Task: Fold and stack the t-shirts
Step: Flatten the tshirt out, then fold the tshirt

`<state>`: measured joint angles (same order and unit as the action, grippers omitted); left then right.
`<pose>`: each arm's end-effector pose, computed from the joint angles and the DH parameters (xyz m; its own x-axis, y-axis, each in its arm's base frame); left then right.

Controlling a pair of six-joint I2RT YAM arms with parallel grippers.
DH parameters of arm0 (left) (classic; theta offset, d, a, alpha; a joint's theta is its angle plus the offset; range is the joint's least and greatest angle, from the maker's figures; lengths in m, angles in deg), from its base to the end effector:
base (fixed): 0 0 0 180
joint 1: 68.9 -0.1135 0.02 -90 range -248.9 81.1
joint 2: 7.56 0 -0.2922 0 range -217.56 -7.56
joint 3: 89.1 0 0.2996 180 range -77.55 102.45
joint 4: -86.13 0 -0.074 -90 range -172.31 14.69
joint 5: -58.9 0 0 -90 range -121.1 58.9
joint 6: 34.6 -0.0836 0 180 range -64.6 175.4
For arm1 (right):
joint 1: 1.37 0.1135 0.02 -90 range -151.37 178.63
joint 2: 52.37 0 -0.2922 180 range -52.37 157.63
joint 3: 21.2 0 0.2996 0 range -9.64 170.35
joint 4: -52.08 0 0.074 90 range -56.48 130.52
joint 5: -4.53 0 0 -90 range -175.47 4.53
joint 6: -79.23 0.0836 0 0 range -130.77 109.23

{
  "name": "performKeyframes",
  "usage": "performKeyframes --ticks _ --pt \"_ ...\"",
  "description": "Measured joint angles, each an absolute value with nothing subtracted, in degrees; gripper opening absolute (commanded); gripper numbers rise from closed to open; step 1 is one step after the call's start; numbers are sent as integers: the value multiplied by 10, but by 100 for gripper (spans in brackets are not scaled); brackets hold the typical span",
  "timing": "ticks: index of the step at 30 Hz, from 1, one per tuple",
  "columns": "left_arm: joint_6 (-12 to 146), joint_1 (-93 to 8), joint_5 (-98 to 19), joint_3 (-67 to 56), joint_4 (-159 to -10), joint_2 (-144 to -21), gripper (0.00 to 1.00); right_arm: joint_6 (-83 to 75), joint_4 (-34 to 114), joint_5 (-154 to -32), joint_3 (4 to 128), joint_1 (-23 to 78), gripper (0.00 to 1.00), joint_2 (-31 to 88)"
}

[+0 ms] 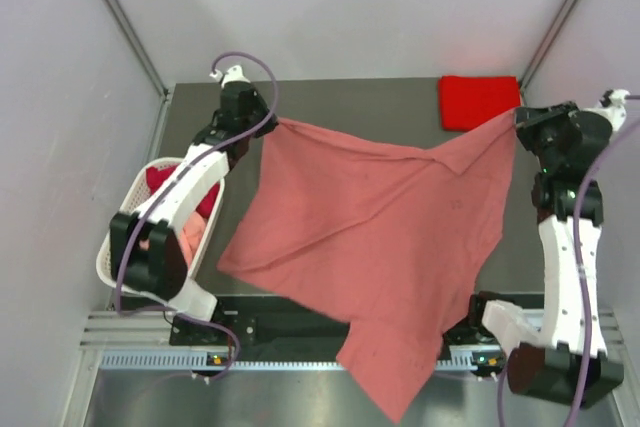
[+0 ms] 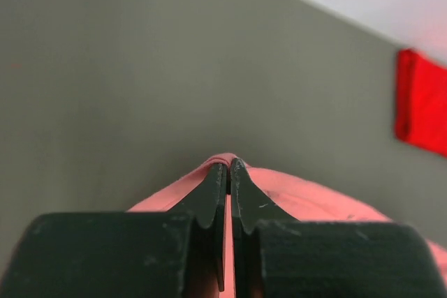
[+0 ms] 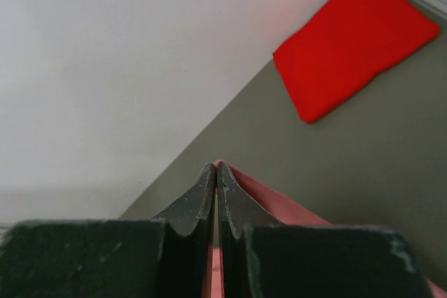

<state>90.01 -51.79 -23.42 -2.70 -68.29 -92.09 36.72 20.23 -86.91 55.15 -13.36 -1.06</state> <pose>0.4192 -0.1174 0.3511 -0.4155 -0.4611 -0.7841 -0.0746 0.8764 -0.4758 0.2599 -0.0530 0.4497 0.0567 0.7413 -0.6688 0.2093 0.6461 0.7340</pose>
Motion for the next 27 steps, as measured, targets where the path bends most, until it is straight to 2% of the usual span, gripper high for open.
performKeyframes --ticks 3,8,12,16,20,27 --pt "900 -518 -247 -16 -703 -1005 0 357 260 -873 529 -134 0 60" --pt "902 -523 -265 73 -715 -1163 0 344 357 -887 535 -134 0 225" --pt "906 -536 -279 189 -711 -1279 0 337 390 -904 592 -133 0 364" --pt "909 -550 -294 315 -691 -1371 0 334 399 -917 672 -132 0 453" --pt "913 -562 -305 394 -672 -1422 0 331 407 -930 741 -129 0 500" --pt "922 -585 -335 411 -656 -1431 0 327 388 -946 822 -126 0 538"
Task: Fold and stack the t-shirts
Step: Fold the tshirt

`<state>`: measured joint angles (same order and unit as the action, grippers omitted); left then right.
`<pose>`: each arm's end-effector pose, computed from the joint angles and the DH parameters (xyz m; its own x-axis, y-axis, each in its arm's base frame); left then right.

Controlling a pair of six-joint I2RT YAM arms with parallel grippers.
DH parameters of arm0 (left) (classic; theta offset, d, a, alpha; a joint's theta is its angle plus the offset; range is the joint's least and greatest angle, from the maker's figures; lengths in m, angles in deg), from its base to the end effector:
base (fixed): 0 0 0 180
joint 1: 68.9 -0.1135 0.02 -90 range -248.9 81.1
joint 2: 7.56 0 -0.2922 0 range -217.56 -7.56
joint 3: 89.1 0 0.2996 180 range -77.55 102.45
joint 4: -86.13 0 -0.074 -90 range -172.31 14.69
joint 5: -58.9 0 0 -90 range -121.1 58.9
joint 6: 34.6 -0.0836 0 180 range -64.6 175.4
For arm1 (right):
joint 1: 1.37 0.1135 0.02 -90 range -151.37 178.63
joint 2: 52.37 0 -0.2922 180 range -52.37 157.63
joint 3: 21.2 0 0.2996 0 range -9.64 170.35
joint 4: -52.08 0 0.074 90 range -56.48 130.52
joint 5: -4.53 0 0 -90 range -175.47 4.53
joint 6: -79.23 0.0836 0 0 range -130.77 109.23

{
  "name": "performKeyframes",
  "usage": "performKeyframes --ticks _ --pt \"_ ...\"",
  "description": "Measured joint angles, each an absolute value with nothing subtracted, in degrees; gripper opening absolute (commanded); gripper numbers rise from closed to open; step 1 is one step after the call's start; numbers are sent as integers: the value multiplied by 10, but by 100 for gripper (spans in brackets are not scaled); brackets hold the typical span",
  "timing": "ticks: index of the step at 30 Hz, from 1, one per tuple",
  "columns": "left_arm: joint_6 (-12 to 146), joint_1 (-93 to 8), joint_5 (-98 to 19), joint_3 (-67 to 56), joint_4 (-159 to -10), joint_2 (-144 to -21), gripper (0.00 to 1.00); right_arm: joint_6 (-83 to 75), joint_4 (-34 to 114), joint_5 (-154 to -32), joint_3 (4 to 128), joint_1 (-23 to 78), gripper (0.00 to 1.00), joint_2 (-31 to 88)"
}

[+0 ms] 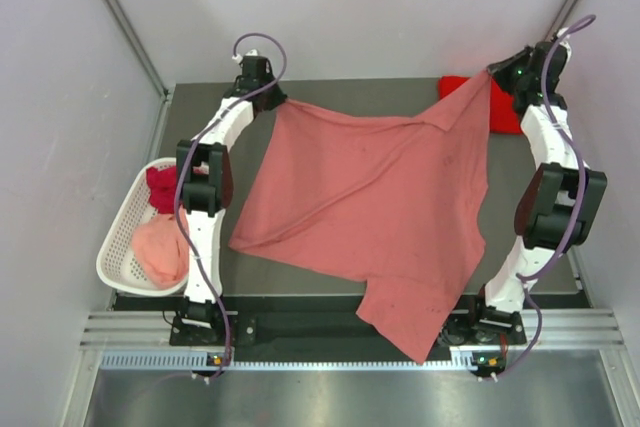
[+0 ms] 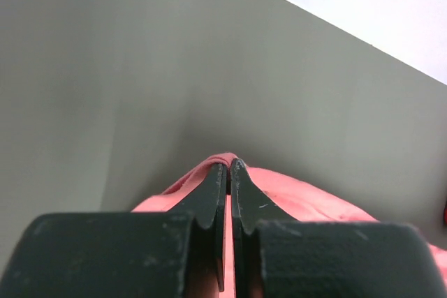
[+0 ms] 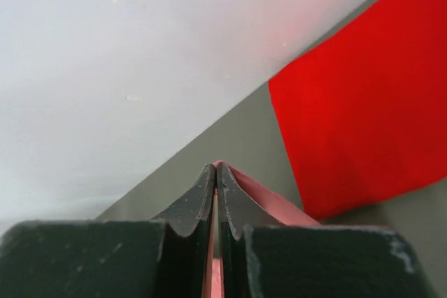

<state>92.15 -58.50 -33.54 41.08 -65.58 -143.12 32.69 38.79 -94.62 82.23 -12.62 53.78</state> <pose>0.6466 -0.1223 0.2027 -0.5657 -0.5039 -0.6527 -0.1538 0.8421 -0.5169 0.5430 -0.0945 0.3368 -0.1670 0.7256 -0.6675 0.2171 0.6875 0.6930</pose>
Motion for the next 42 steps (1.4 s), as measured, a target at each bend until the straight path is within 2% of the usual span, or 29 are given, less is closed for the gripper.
performKeyframes --ticks 9,23,32,42 --pt "912 -596 -378 420 -589 -1432 0 325 247 -948 816 -117 0 521" --pt "868 -636 -420 393 -457 -1394 0 318 -61 -956 783 -113 0 336" --pt "836 -650 -420 379 -407 -1351 0 278 -154 -953 704 -113 0 315" --pt "813 -654 -418 340 -378 -1340 0 240 -177 -945 651 -126 0 298"
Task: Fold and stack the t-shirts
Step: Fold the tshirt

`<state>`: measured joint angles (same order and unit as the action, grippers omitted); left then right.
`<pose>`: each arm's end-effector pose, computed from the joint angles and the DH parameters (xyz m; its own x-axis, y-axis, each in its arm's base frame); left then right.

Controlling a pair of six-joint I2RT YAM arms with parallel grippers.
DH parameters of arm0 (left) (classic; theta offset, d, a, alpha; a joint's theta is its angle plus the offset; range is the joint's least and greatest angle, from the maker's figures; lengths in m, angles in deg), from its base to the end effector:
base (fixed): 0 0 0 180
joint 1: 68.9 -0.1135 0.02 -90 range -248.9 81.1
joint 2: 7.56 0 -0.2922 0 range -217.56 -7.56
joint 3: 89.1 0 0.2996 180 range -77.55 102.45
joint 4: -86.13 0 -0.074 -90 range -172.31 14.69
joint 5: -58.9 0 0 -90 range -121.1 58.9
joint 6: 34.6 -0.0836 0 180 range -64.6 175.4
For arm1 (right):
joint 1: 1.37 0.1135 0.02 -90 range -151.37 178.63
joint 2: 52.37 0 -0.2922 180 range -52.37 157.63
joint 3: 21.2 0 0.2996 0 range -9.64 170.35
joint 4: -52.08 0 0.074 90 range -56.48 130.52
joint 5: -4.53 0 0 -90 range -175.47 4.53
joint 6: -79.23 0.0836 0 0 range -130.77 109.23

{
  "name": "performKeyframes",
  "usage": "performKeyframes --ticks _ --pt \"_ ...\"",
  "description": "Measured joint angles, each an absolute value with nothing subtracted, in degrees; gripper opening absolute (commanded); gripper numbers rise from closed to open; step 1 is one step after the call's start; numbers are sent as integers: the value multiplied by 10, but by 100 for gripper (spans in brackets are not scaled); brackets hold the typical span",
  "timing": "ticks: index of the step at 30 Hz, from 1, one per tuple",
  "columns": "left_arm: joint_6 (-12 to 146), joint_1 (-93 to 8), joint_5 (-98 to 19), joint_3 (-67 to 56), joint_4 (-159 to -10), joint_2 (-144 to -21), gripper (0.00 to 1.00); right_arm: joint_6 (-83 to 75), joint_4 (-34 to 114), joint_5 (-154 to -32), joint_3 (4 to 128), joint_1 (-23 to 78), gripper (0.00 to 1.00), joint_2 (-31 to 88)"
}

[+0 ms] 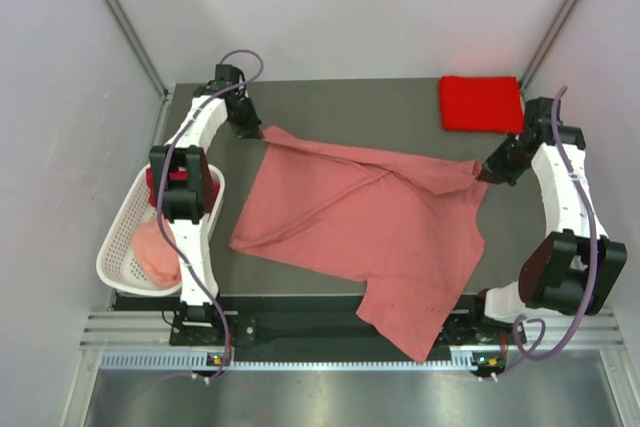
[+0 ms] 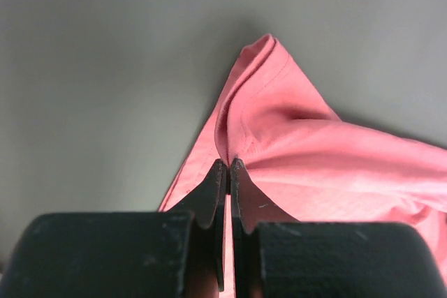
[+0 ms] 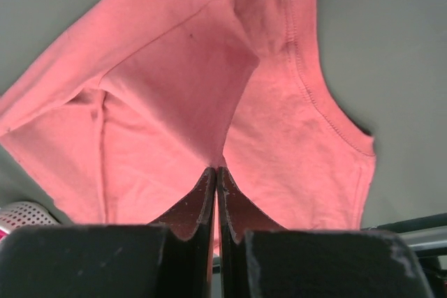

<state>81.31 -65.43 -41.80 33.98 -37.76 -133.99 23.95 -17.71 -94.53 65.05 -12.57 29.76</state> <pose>0.5700 -0.0501 0.1966 -0.8404 -0.3792 -0.3872 -0.2375 0.8999 -0.3659 0.3393 -0.0538 0.2818 -0.6617 0.7044 -0.2569 0.6144 0.7058 0.3526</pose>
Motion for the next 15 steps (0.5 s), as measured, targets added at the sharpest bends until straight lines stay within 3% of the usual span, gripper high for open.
performKeyframes --ticks 15 --pt "805 -654 -418 335 -359 -1333 0 177 -220 -959 689 -200 0 284"
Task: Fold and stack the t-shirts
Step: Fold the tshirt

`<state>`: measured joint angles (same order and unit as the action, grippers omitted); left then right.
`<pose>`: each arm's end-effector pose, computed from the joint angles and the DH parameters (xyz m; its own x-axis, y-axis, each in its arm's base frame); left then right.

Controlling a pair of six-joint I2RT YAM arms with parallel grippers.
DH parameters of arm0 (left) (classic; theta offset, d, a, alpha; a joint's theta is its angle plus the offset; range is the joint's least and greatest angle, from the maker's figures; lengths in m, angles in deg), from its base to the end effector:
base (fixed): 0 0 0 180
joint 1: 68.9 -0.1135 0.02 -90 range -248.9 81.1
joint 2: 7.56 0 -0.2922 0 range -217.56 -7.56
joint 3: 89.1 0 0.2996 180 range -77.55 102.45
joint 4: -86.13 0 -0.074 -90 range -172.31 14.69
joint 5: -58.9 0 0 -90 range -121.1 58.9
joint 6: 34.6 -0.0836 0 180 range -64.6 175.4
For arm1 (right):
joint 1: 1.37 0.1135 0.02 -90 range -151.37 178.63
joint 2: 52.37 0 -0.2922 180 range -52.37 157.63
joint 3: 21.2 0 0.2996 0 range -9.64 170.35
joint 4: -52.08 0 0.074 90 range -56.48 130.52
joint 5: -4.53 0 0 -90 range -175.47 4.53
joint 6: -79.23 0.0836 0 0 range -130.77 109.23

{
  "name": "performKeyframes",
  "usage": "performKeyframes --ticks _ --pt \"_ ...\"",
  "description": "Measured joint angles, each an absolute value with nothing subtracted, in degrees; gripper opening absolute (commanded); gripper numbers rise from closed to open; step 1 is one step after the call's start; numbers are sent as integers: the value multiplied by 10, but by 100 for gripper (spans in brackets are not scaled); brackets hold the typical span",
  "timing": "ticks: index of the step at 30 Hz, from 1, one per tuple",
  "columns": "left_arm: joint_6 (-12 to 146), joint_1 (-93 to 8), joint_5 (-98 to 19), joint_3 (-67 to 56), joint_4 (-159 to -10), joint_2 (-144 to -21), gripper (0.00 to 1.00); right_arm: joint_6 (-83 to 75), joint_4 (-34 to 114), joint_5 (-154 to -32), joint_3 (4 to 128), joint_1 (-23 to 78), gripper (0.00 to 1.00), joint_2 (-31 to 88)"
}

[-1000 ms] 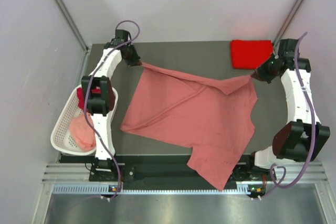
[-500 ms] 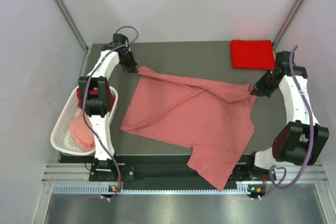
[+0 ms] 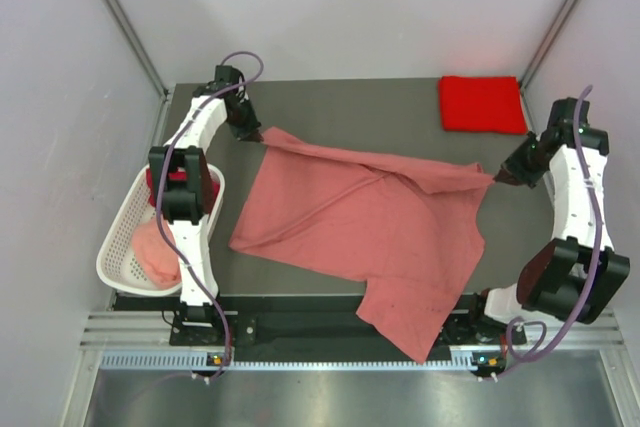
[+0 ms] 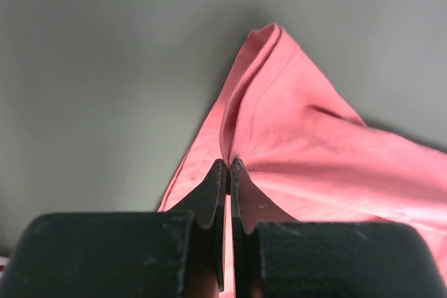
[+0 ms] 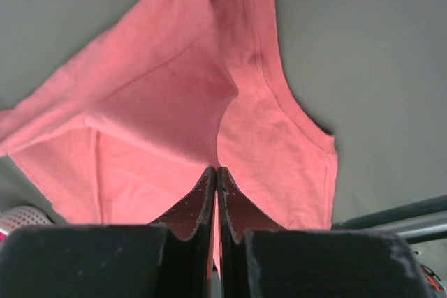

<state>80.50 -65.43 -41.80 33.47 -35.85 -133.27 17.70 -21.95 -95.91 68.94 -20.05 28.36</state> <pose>0.5630 -0.0497 0.1976 -0.8549 -0.3657 -0.3678 -0.2361 0.9058 -0.3519 0.3226 -0.0931 0.3097 -0.6373 0.7103 -0.2987 0.6202 0.7029 0.3482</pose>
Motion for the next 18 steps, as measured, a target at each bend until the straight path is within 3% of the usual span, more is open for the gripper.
performKeyframes --ticks 8,16,18 --pt "805 -654 -406 309 -336 -1333 0 164 -220 -962 534 -195 0 235" --pt "805 -646 -381 284 -322 -1333 0 157 -210 -911 465 -195 0 237" --pt "805 -643 -378 284 -321 -1333 5 156 -201 -903 466 -195 0 245"
